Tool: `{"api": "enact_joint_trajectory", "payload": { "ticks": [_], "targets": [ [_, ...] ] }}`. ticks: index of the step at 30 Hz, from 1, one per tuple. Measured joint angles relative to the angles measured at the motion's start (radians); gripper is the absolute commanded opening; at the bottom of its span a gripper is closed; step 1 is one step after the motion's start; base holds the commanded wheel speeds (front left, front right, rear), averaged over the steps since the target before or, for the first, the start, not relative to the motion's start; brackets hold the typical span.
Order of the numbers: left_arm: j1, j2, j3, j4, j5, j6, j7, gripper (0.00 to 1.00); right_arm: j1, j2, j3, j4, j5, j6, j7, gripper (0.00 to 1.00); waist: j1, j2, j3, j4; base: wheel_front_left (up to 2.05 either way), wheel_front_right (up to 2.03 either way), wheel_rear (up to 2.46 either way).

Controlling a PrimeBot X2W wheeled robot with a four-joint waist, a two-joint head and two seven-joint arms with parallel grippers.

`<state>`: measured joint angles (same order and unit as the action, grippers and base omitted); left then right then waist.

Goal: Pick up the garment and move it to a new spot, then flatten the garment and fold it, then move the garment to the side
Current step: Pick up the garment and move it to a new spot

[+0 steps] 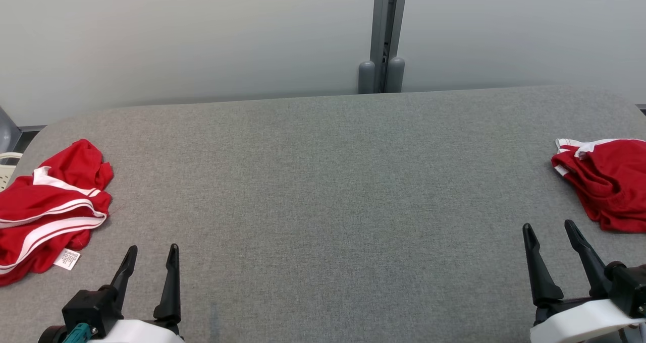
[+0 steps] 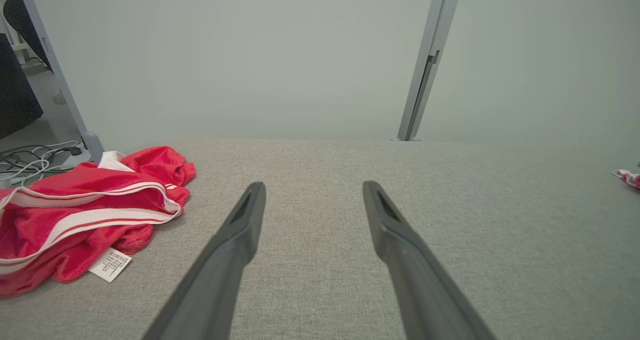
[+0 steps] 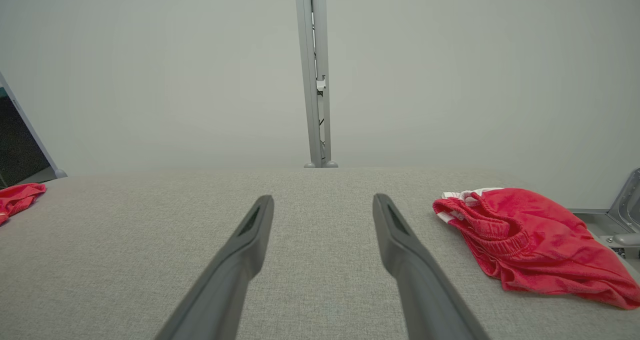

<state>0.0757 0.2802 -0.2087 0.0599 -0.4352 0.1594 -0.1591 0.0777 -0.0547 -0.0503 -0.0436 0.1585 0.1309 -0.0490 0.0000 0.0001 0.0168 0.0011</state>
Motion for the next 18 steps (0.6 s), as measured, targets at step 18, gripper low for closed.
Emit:
{"api": "enact_joint_trajectory", "payload": {
  "ticks": [18],
  "targets": [
    [-0.076, -0.012, -0.021, 0.042, -0.015, -0.019, -0.019, 1.0, 0.001, 0.002, -0.009, -0.04, -0.003, 0.0, 0.001, 1.0, 0.0, 0.0, 0.022, 0.094, 0.0, 0.0, 0.0]
  ]
}}
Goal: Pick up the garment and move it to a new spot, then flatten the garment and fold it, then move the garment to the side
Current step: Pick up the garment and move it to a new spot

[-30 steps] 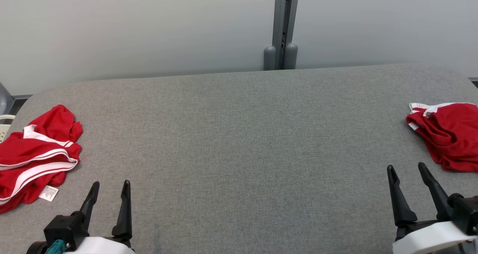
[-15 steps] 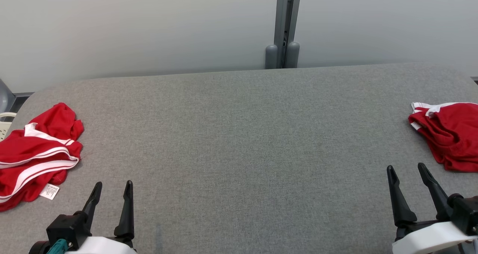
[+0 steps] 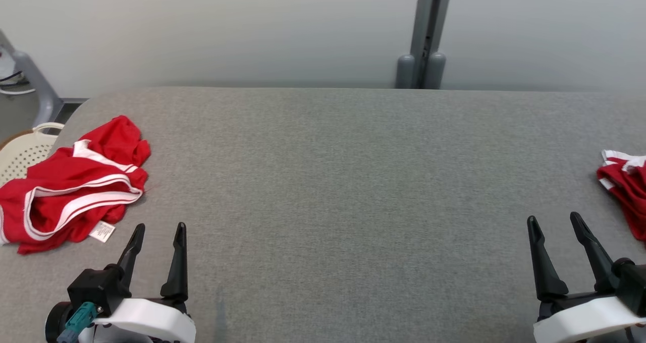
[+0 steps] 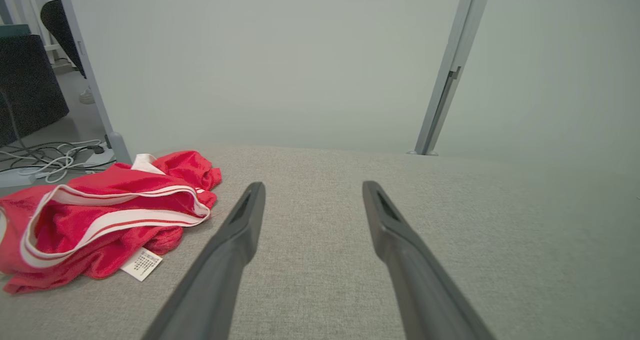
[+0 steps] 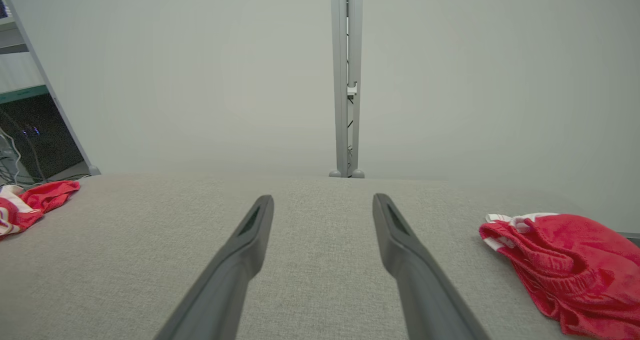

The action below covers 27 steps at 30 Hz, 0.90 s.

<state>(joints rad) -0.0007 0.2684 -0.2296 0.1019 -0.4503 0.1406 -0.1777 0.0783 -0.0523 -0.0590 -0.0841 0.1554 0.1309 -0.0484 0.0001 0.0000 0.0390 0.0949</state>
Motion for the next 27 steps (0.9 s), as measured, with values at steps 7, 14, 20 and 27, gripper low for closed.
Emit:
{"api": "enact_joint_trajectory", "payload": {
  "ticks": [7, 14, 20, 27],
  "targets": [
    [-0.039, -0.02, 0.001, 0.041, -0.011, -0.01, -0.029, 1.0, 0.003, 0.002, 0.016, -0.028, -0.007, 0.0, 0.009, 1.0, 0.0, 0.0, 0.006, 0.108, 0.0, 0.0, 0.0],
    [-0.066, -0.038, -0.001, 0.081, -0.019, -0.024, -0.054, 1.0, 0.002, 0.002, 0.033, -0.032, -0.005, 0.0, 0.022, 1.0, 0.0, 0.0, 0.005, 0.214, 0.0, 0.0, 0.0],
    [-0.072, -0.035, 0.005, 0.1, -0.016, -0.03, -0.069, 1.0, 0.002, 0.002, 0.043, -0.031, 0.002, 0.0, 0.026, 1.0, 0.0, 0.0, 0.0, 0.275, 0.0, 0.0, 0.0],
    [-0.076, -0.035, 0.007, 0.109, -0.013, -0.03, -0.074, 1.0, 0.003, 0.002, 0.047, -0.032, 0.002, 0.0, 0.028, 1.0, 0.0, 0.0, -0.003, 0.294, 0.0, 0.0, 0.0]
  ]
}}
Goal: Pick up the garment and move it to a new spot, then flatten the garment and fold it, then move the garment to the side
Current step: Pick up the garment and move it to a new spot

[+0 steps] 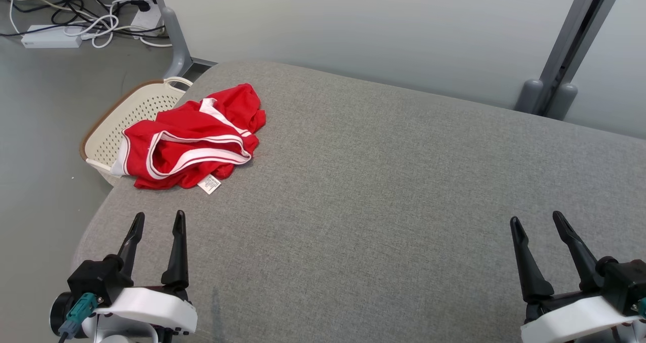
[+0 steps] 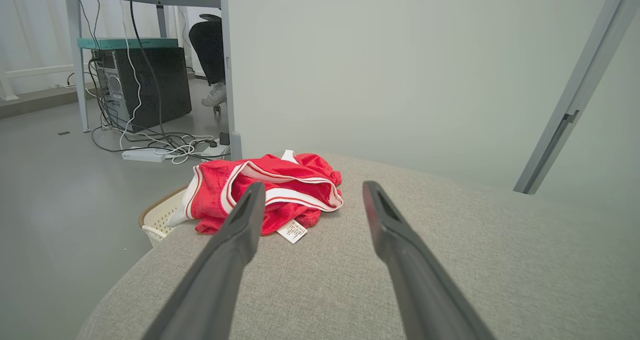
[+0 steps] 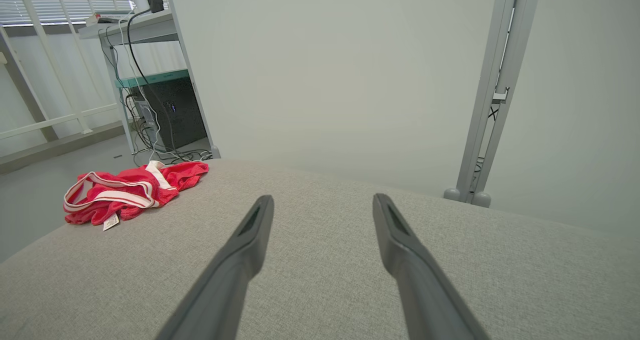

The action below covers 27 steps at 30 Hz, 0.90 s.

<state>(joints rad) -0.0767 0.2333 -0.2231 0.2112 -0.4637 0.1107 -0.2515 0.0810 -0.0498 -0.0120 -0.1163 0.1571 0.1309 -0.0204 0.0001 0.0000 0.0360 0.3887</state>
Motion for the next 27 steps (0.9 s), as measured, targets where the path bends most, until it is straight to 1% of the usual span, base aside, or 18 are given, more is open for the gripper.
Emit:
{"api": "enact_joint_trajectory", "payload": {
  "ticks": [11, 18, 23, 27],
  "targets": [
    [-0.018, -0.006, 0.005, 0.007, 0.0, -0.003, -0.005, 1.0, 0.0, 0.0, 0.0, -0.019, -0.002, 0.0, 0.013, 1.0, 0.0, 0.0, 0.016, 0.003, 0.0, 0.0, 0.0],
    [-0.105, -0.024, 0.023, 0.016, -0.003, -0.011, -0.007, 1.0, -0.025, -0.003, 0.007, -0.051, -0.012, 0.0, 0.039, 1.0, 0.0, 0.0, 0.067, -0.008, 0.0, 0.0, 0.0],
    [-0.242, -0.032, 0.05, 0.086, -0.014, -0.04, -0.01, 1.0, -0.068, -0.023, 0.021, -0.095, -0.025, 0.0, 0.065, 1.0, 0.0, 0.0, 0.143, -0.038, 0.0, 0.0, 0.0],
    [-0.36, -0.036, 0.069, 0.216, -0.037, -0.059, -0.01, 1.0, -0.101, -0.042, 0.023, -0.121, -0.026, 0.0, 0.079, 1.0, 0.0, 0.0, 0.214, -0.074, 0.0, 0.0, 0.0]
  ]
}}
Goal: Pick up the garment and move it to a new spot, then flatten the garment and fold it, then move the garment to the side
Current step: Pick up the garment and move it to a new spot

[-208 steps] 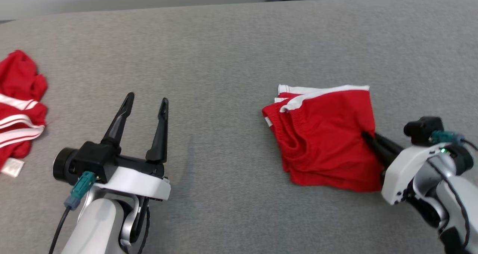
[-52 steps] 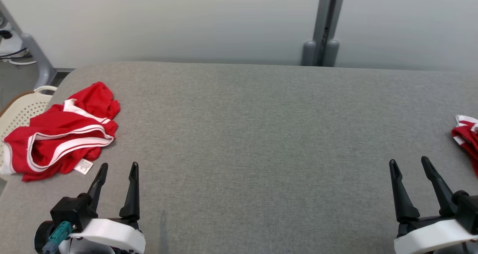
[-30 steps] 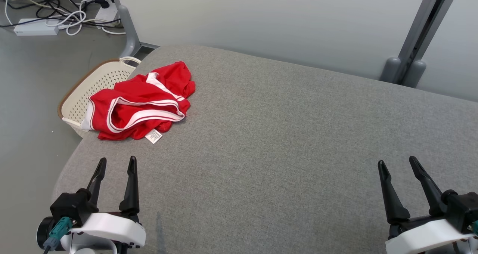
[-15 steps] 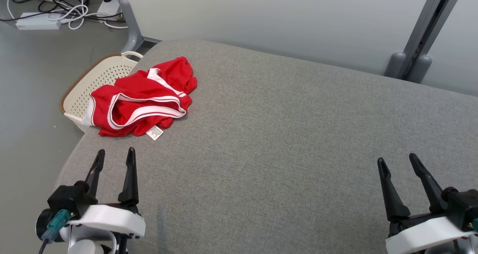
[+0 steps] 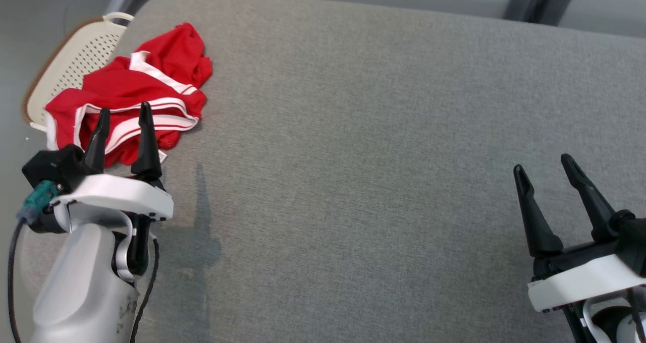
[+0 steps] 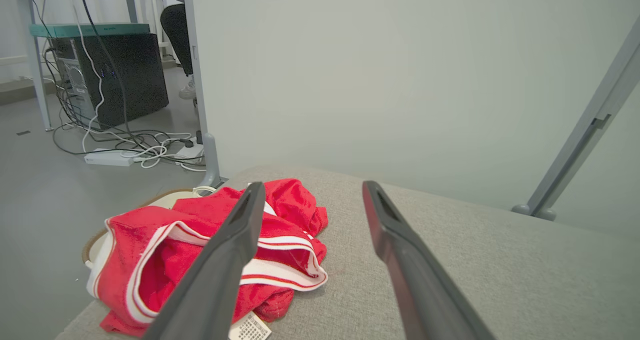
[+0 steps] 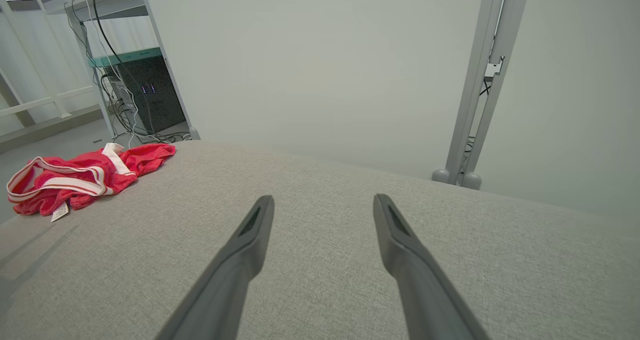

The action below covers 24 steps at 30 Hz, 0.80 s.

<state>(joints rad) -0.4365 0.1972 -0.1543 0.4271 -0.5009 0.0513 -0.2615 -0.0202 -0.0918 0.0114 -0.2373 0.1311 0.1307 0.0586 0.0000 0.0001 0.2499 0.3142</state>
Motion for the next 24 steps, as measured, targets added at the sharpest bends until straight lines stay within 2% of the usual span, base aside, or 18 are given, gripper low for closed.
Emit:
{"api": "enact_joint_trajectory", "payload": {
  "ticks": [6, 14, 15, 19, 20, 21, 22, 24],
  "targets": [
    [-0.159, 0.012, 0.03, 0.246, -0.053, -0.048, 0.026, 1.0, -0.044, -0.02, -0.005, -0.022, 0.001, 0.0, 0.004, 1.0, 0.0, 0.0, 0.103, -0.062, 0.0, 0.0, 0.0],
    [-0.314, 0.016, 0.047, 0.532, -0.094, -0.065, 0.099, 1.0, -0.079, -0.034, -0.012, -0.034, 0.005, 0.0, 0.007, 1.0, 0.0, 0.0, 0.213, -0.117, 0.0, 0.0, 0.0],
    [-0.346, 0.014, 0.05, 0.584, -0.107, -0.078, 0.108, 1.0, -0.087, -0.037, -0.01, -0.034, 0.006, 0.0, 0.007, 1.0, 0.0, 0.0, 0.231, -0.125, 0.0, 0.0, 0.0],
    [-0.402, 0.02, 0.056, 0.663, -0.118, -0.099, 0.11, 1.0, -0.106, -0.038, 0.0, -0.03, 0.009, 0.0, 0.005, 1.0, 0.0, -0.0001, 0.255, -0.138, 0.0, 0.0, 0.0],
    [-0.415, 0.021, 0.057, 0.681, -0.124, -0.106, 0.111, 0.83, -0.11, -0.038, 0.001, -0.027, 0.011, 0.0, 0.003, 1.0, 0.0, 0.0, 0.258, -0.141, 0.0, 0.0, 0.0],
    [-0.427, 0.026, 0.057, 0.697, -0.125, -0.112, 0.11, 0.34, -0.114, -0.039, 0.002, -0.026, 0.013, 0.0, 0.003, 1.0, 0.0, 0.0, 0.261, -0.144, 0.0, 0.0, 0.0],
    [-0.437, 0.034, 0.057, 0.712, -0.125, -0.116, 0.105, 0.0, -0.114, -0.039, 0.004, -0.024, 0.016, 0.0, 0.002, 1.0, 0.0, 0.0, 0.264, -0.147, 0.0, 0.0, 0.0],
    [-0.452, 0.038, 0.052, 0.737, -0.123, -0.12, 0.087, 0.0, -0.115, -0.039, 0.003, -0.014, 0.018, 0.0, -0.001, 1.0, 0.0, -0.0001, 0.265, -0.151, 0.0, 0.0, 0.0]
  ]
}}
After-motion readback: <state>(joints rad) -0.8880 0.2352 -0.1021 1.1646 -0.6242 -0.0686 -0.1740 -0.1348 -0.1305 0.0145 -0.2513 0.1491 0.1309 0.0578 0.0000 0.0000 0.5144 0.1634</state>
